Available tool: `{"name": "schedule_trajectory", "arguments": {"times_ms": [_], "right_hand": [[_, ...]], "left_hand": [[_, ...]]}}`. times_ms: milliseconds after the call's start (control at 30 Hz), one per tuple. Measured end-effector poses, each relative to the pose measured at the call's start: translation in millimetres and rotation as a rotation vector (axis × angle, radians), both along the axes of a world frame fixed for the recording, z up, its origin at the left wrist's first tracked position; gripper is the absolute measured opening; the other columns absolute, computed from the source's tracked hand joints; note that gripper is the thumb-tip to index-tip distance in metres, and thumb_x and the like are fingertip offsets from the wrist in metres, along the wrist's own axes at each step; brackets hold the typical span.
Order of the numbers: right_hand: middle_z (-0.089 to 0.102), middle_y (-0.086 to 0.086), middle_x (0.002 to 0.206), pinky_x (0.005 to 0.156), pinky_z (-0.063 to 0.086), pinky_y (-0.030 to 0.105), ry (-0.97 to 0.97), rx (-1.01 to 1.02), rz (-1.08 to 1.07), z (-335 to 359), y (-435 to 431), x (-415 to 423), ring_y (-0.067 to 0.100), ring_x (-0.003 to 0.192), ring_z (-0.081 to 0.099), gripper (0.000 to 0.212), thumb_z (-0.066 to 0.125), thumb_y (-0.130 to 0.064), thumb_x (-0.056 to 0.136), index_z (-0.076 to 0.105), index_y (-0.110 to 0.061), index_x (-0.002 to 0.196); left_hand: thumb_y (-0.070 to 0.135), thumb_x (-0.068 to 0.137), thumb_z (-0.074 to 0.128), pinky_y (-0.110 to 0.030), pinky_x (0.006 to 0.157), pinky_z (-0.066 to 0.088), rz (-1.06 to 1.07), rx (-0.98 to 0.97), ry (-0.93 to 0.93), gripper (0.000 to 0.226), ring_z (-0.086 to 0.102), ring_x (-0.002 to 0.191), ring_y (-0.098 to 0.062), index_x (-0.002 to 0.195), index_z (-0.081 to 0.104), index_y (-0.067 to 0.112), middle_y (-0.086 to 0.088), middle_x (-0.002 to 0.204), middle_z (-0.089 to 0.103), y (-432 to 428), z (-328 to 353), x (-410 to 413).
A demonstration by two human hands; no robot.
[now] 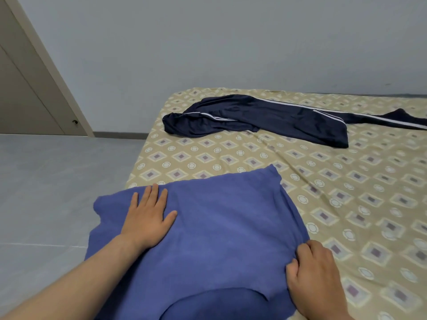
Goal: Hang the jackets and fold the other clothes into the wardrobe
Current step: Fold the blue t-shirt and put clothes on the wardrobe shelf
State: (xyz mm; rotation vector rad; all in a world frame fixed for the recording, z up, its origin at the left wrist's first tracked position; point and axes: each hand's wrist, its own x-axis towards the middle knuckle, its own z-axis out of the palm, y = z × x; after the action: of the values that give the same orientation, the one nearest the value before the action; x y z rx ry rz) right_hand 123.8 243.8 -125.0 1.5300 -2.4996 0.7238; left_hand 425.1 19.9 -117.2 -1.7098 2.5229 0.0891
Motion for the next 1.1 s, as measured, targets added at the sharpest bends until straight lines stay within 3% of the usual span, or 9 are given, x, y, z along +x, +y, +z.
{"name": "schedule_trajectory", "arguments": {"times_ms": [133, 267, 467, 600, 767, 833, 900, 967, 1100], "right_hand": [[0.048, 0.007, 0.075, 0.060, 0.042, 0.039, -0.098, 0.085, -0.005, 1.5, 2.0, -2.6, 0.027, 0.067, 0.044, 0.028, 0.074, 0.004, 0.066, 0.049, -0.008, 0.067], [0.047, 0.003, 0.081, 0.067, 0.042, 0.041, -0.145, 0.133, -0.043, -0.8, 3.7, -7.5, 0.025, 0.075, 0.043, 0.021, 0.068, -0.003, 0.075, 0.048, -0.011, 0.070], [0.052, 0.008, 0.091, 0.074, 0.038, 0.041, -0.165, 0.156, -0.078, 3.4, 0.3, -2.0, 0.027, 0.081, 0.043, 0.017, 0.066, -0.007, 0.079, 0.050, -0.013, 0.076], [0.047, 0.021, 0.139, 0.104, 0.034, 0.048, -0.171, 0.224, -0.183, 7.2, 1.4, -2.4, 0.041, 0.120, 0.046, 0.046, 0.065, -0.022, 0.084, 0.055, -0.003, 0.126], [0.062, 0.006, 0.089, 0.073, 0.051, 0.040, -0.521, 0.146, -0.274, 33.5, 1.4, 1.0, 0.029, 0.082, 0.060, 0.029, 0.064, -0.037, 0.084, 0.056, -0.013, 0.096], [0.062, 0.005, 0.081, 0.061, 0.045, 0.031, -0.772, 0.181, -0.329, 51.6, -7.8, 1.4, 0.026, 0.071, 0.059, 0.016, 0.063, -0.021, 0.083, 0.059, -0.009, 0.093], [0.063, 0.014, 0.078, 0.061, 0.043, 0.031, -0.970, 0.156, -0.337, 70.8, -20.4, 3.9, 0.029, 0.066, 0.056, 0.010, 0.057, -0.003, 0.080, 0.062, 0.000, 0.088], [0.065, 0.016, 0.078, 0.058, 0.042, 0.033, -0.954, 0.103, -0.240, 95.1, -36.3, 23.8, 0.028, 0.064, 0.054, 0.015, 0.052, 0.001, 0.078, 0.064, -0.004, 0.086], [0.045, -0.004, 0.055, 0.051, 0.026, 0.027, -0.883, 0.095, 0.062, 132.3, -74.9, 108.8, 0.017, 0.054, 0.033, 0.018, 0.048, 0.002, 0.076, 0.053, -0.013, 0.069]], "left_hand": [[0.069, 0.085, 0.005, -0.039, 0.120, -0.013, -0.105, 0.005, 0.095, 0.087, -0.005, 0.152, -0.017, 0.158, 0.007, 0.022, -0.001, 0.165, -0.001, 60.5, -6.5, -37.1], [0.061, 0.084, 0.043, -0.043, 0.111, 0.019, -0.239, -0.061, 0.131, 0.076, 0.044, 0.138, -0.026, 0.140, 0.053, 0.011, -0.011, 0.148, 0.048, 121.0, -1.1, -63.0], [0.060, 0.078, 0.047, -0.041, 0.105, 0.026, -0.324, 0.072, 0.109, 0.070, 0.056, 0.127, -0.020, 0.129, 0.066, 0.017, -0.005, 0.137, 0.060, 172.9, 11.0, -49.8], [0.056, 0.073, 0.043, -0.036, 0.108, 0.019, -0.357, 0.132, 0.127, 0.065, 0.064, 0.116, -0.017, 0.118, 0.073, 0.019, -0.002, 0.127, 0.066, 197.8, 16.7, -20.3], [0.070, 0.068, 0.047, -0.020, 0.112, 0.020, -0.351, 0.198, 0.122, 0.073, 0.054, 0.122, -0.012, 0.122, 0.067, 0.025, 0.000, 0.140, 0.055, 212.0, 29.5, 12.3], [0.061, 0.082, 0.059, -0.018, 0.112, 0.026, -0.252, 0.387, 0.379, 0.068, 0.039, 0.137, -0.004, 0.136, 0.057, 0.019, 0.003, 0.153, 0.038, 211.7, 43.2, 20.7], [0.034, 0.091, 0.062, -0.022, 0.107, 0.037, -0.056, 0.538, 0.740, 0.035, 0.051, 0.127, -0.005, 0.121, 0.066, 0.016, 0.003, 0.137, 0.060, 202.4, 63.3, 26.9], [0.018, 0.092, 0.063, -0.020, 0.089, 0.049, 0.139, 0.629, 0.961, 0.011, 0.065, 0.097, -0.003, 0.097, 0.072, 0.022, 0.007, 0.101, 0.074, 193.9, 79.8, 38.8], [0.006, 0.096, 0.056, -0.024, 0.069, 0.050, 0.615, 0.607, 1.469, 0.014, 0.065, 0.079, -0.017, 0.094, 0.070, 0.010, -0.001, 0.081, 0.074, 180.1, 98.3, 74.9]]}}
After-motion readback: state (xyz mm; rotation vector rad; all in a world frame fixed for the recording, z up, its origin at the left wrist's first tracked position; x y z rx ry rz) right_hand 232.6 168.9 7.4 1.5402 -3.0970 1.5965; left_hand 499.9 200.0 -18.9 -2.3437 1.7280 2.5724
